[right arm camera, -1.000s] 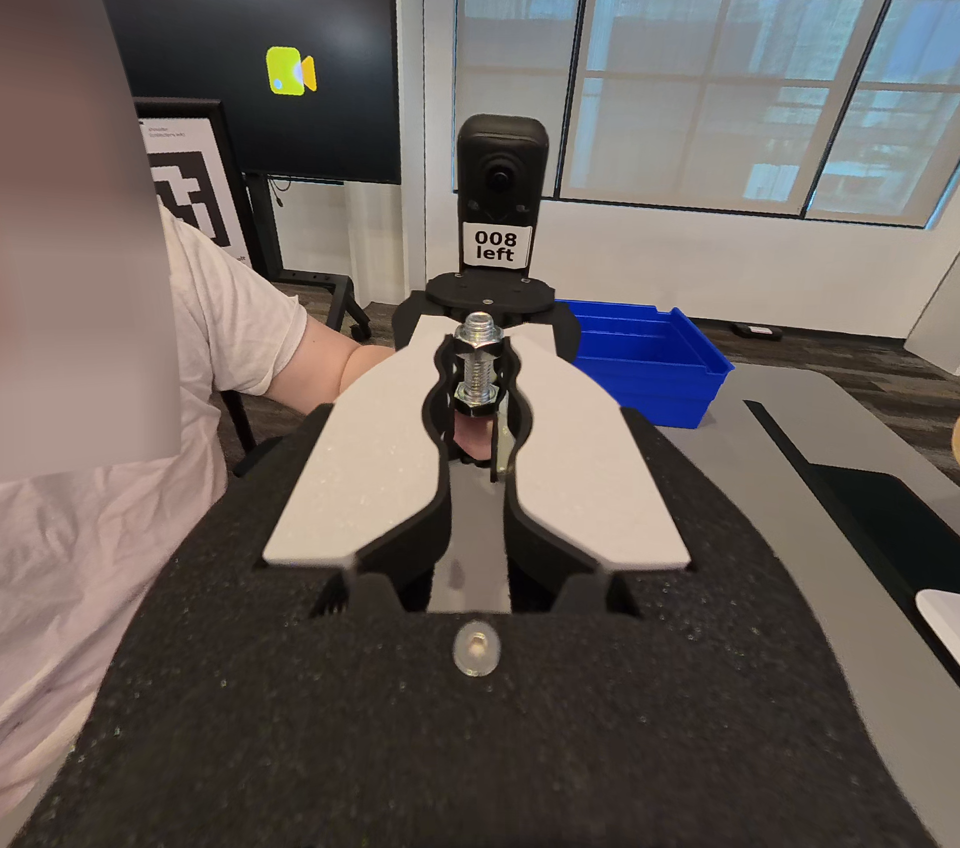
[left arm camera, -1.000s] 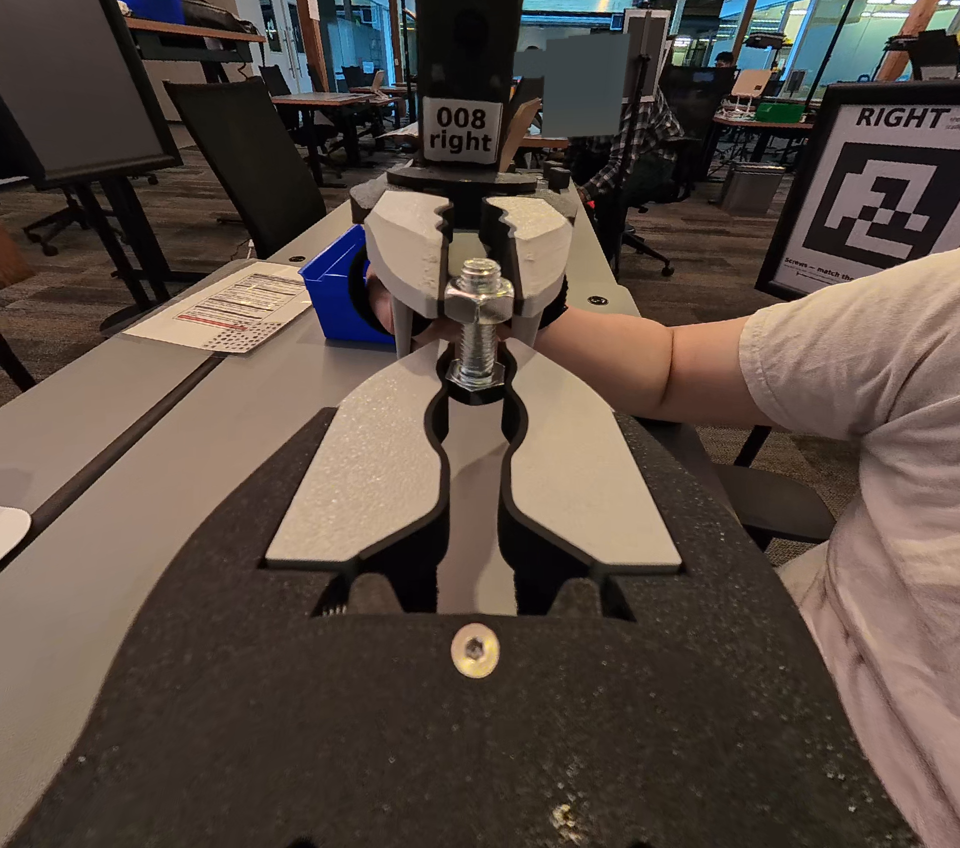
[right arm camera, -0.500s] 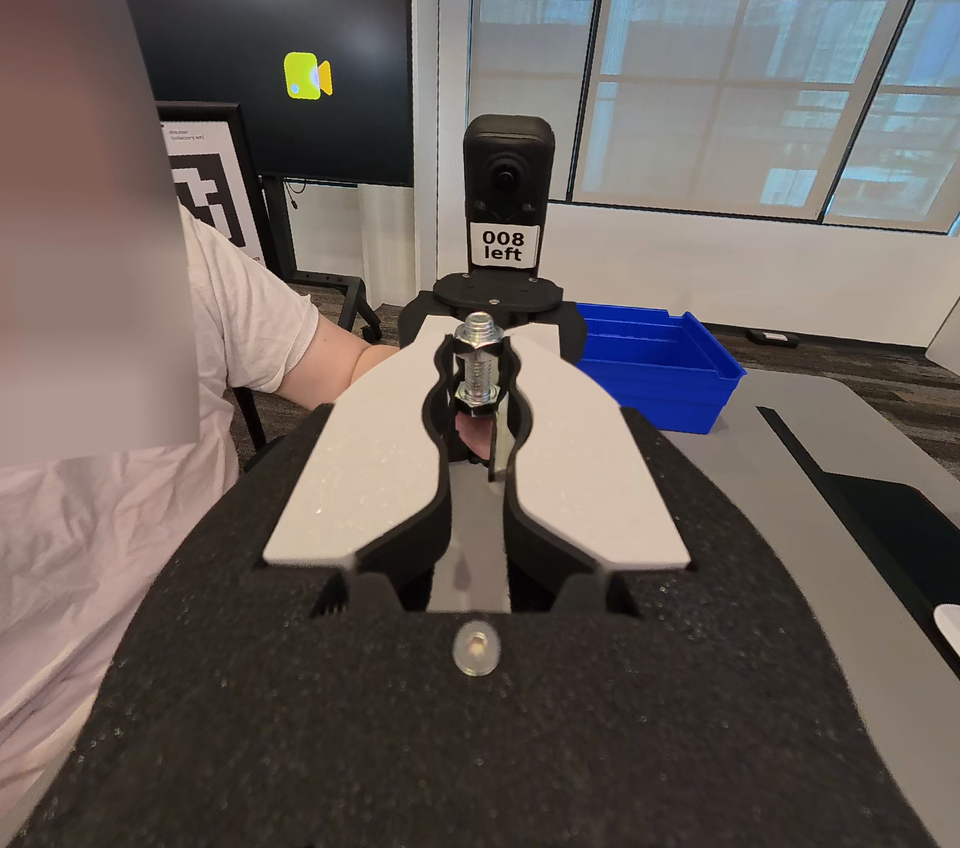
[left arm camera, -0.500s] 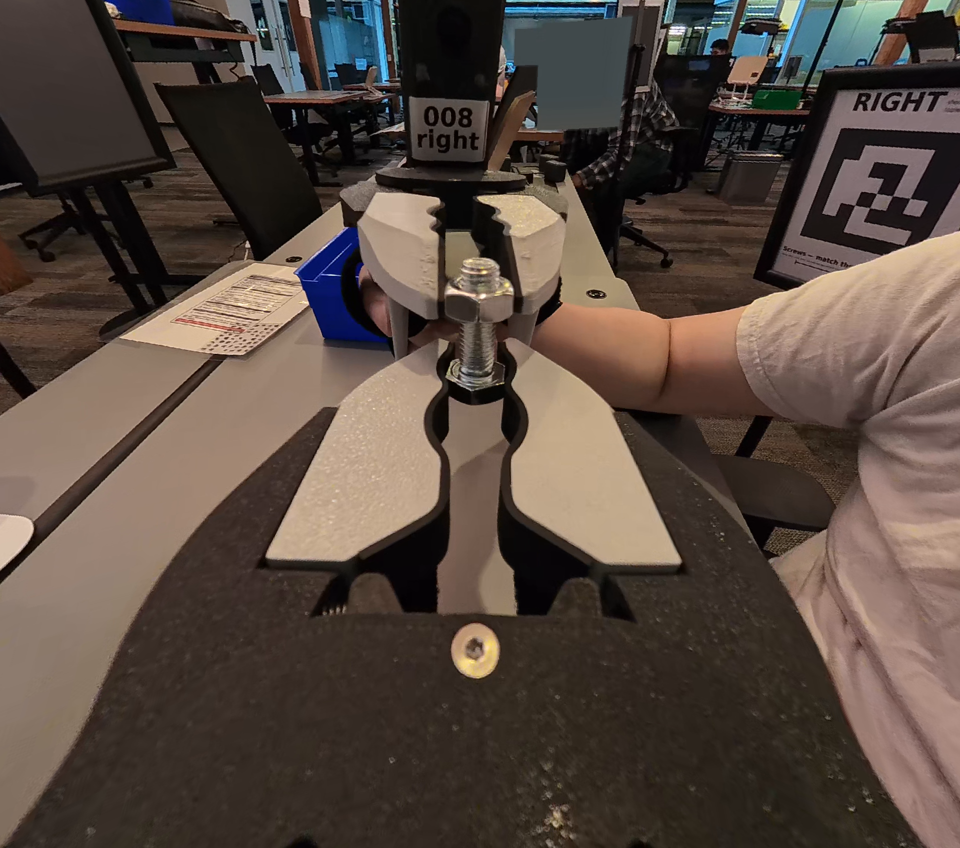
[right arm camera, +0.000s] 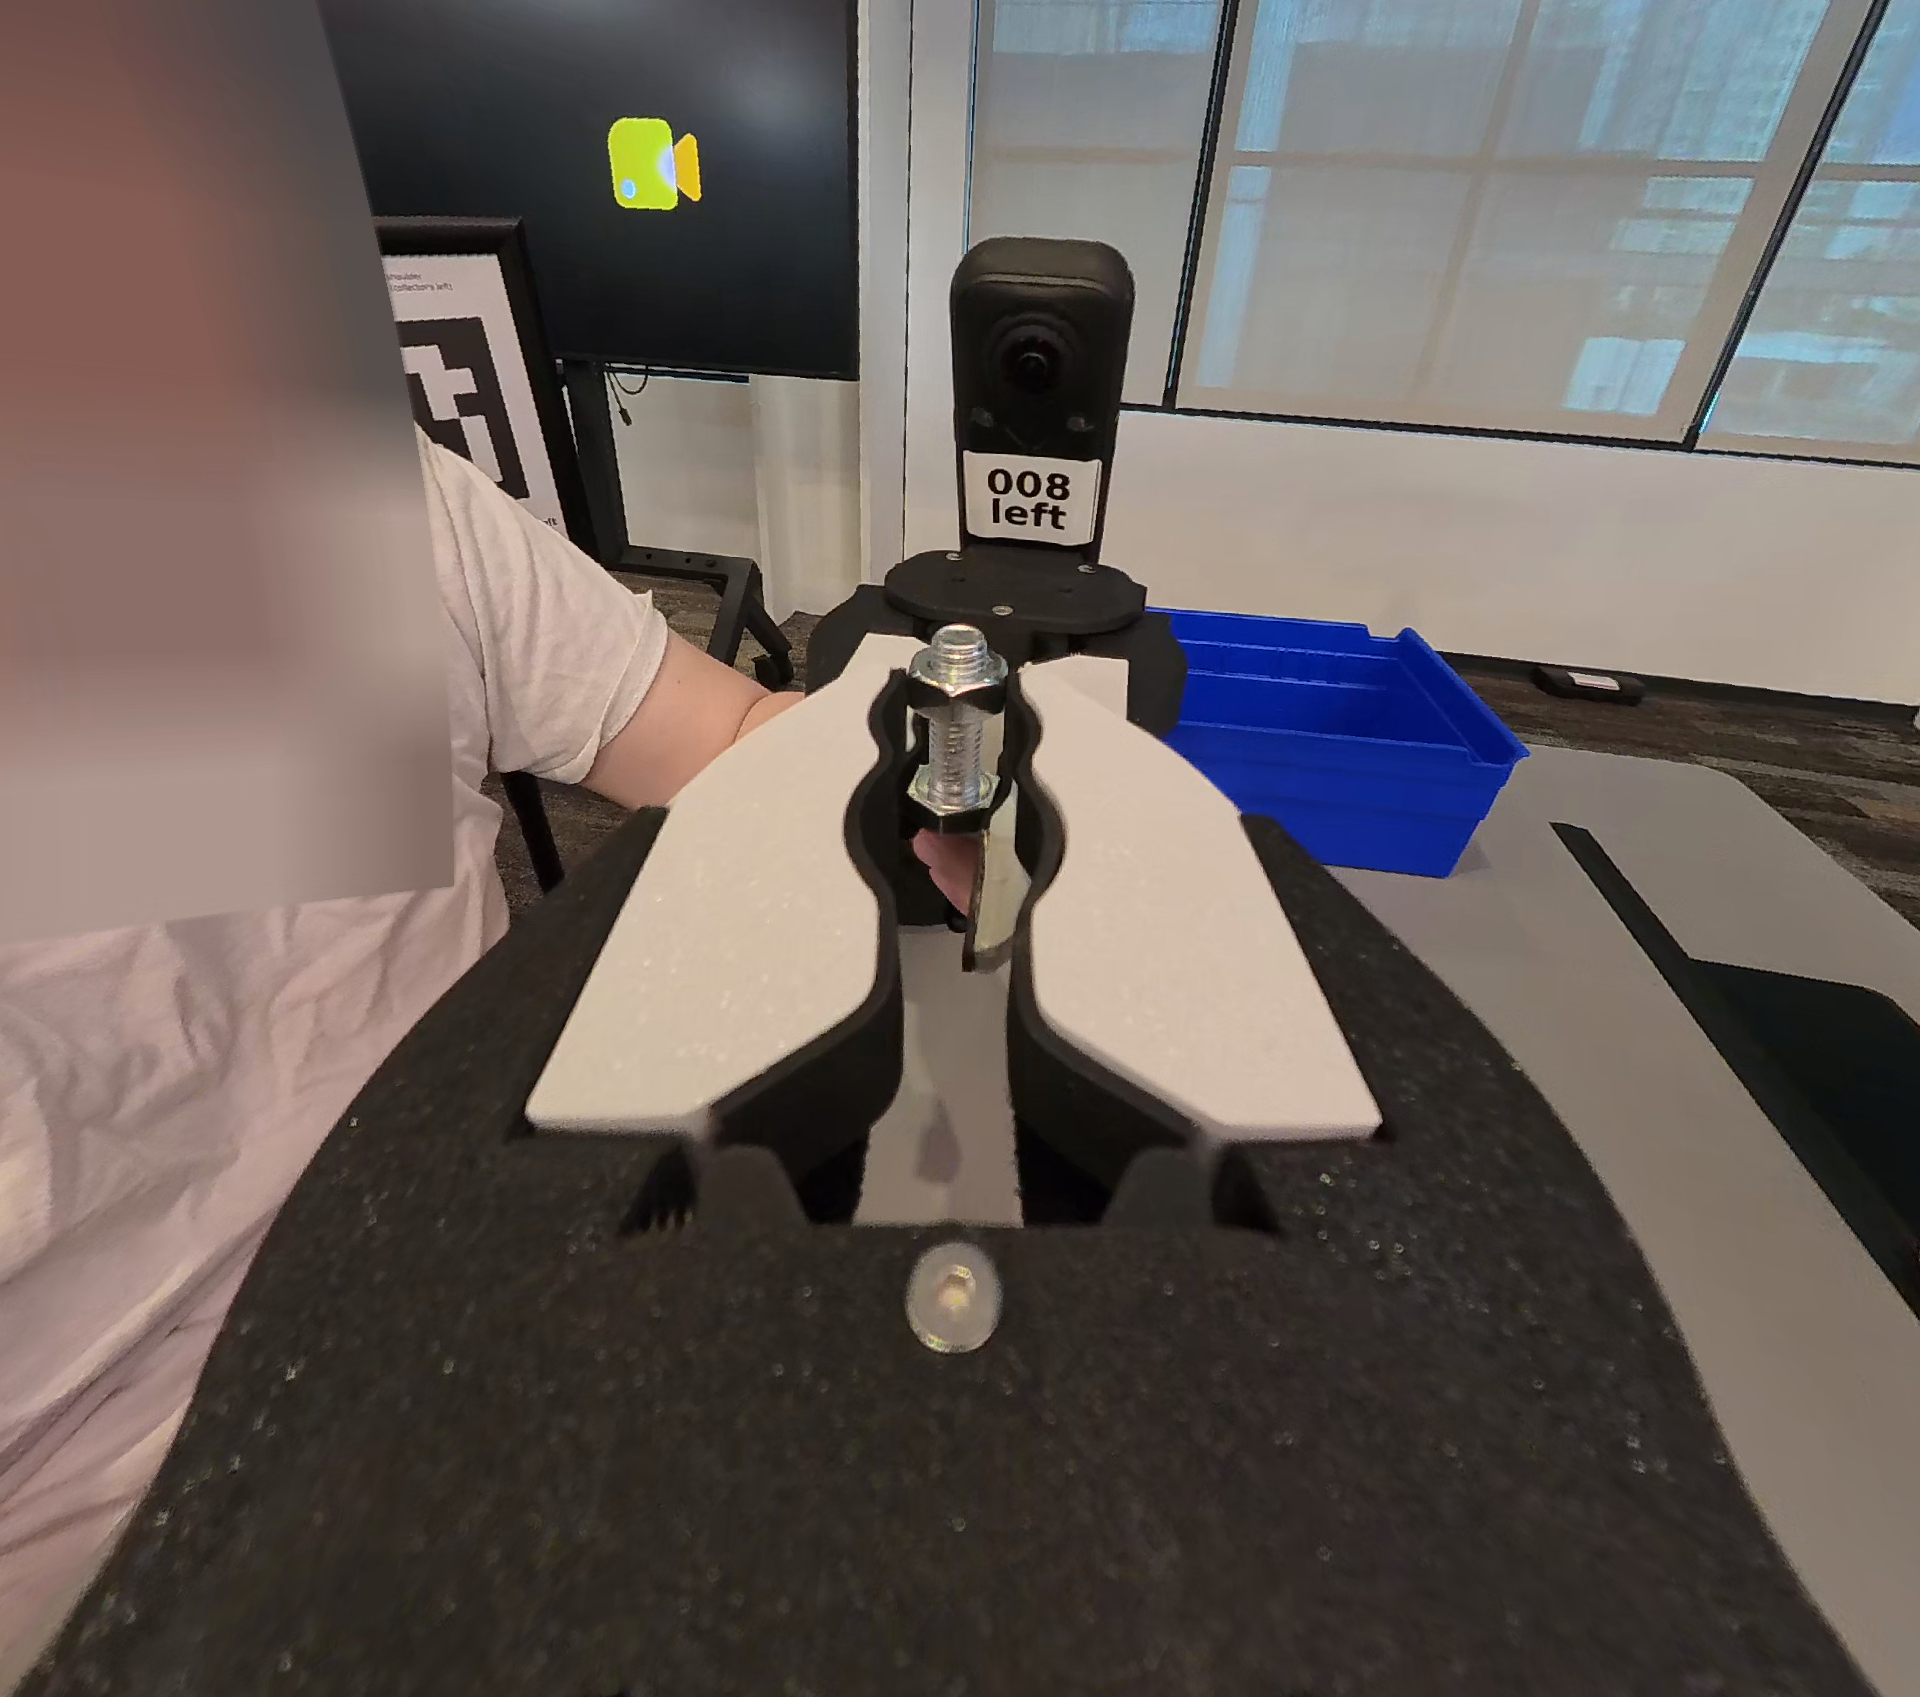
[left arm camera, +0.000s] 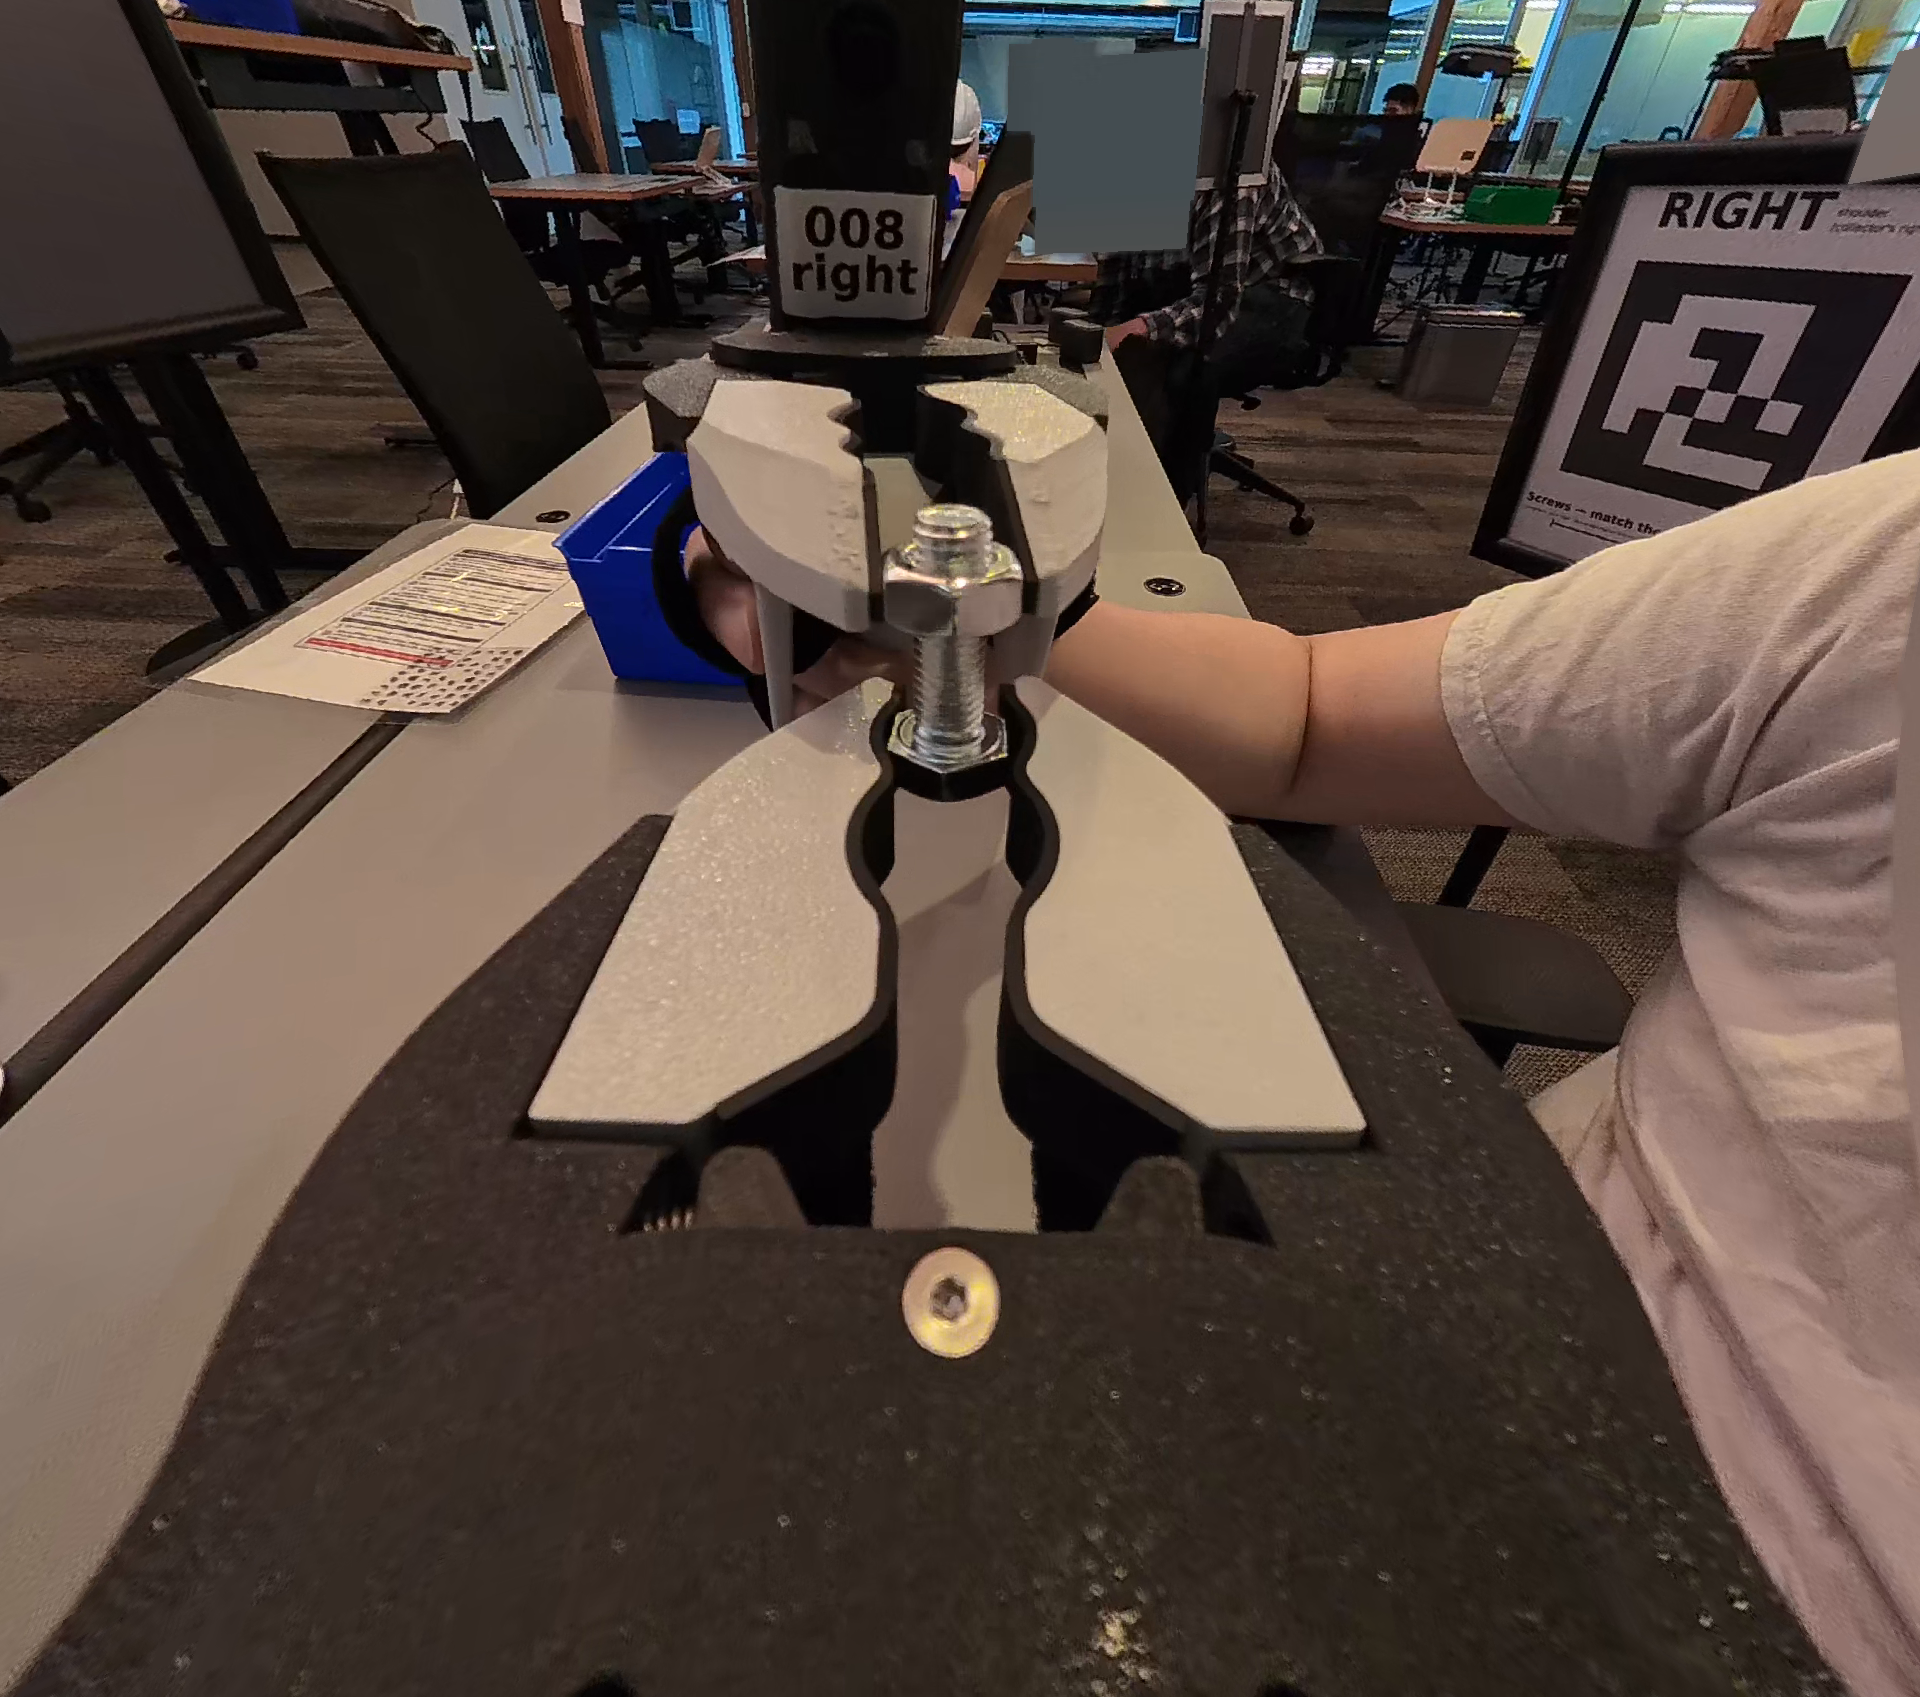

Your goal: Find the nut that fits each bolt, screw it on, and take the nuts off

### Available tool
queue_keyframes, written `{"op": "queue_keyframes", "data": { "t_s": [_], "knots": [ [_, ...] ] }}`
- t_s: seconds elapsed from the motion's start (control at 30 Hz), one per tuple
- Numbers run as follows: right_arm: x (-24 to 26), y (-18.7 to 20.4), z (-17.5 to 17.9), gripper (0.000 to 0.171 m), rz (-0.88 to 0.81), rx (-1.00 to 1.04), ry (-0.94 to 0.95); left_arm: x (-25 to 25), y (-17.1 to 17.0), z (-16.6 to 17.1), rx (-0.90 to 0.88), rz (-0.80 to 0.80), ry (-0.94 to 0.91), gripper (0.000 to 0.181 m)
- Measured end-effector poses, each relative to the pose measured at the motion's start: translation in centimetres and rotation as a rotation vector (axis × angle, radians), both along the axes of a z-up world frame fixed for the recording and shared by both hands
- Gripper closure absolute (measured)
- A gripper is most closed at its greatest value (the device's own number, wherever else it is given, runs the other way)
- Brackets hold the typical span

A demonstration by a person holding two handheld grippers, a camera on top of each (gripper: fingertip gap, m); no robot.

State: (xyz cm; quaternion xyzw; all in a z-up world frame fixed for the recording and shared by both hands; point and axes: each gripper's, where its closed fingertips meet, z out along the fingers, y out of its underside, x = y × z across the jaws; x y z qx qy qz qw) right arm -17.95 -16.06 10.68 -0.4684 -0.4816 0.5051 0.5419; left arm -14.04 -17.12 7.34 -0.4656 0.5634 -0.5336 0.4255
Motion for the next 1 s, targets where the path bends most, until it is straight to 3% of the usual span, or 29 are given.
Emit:
{"op": "queue_keyframes", "data": {
  "t_s": [0.33, 0.47, 1.0],
  "knots": [
    [0.0, 0.2, 0.1, 0.154, -0.017, -0.001, 0.005, 0.0, 0.5, 0.0, 0.027, 0.034, -0.004, 0.167],
    [0.4, 1.0, 0.9, 0.135, -0.087, -0.006, 0.033, 0.0, 1.4, -0.1, 0.033, 0.091, 0.001, 0.167],
    [0.4, 1.3, 0.7, 0.14, -0.099, -0.024, 0.021, -0.1, 1.2, 0.2, 0.01, 0.074, -0.013, 0.167]
  ]
}}
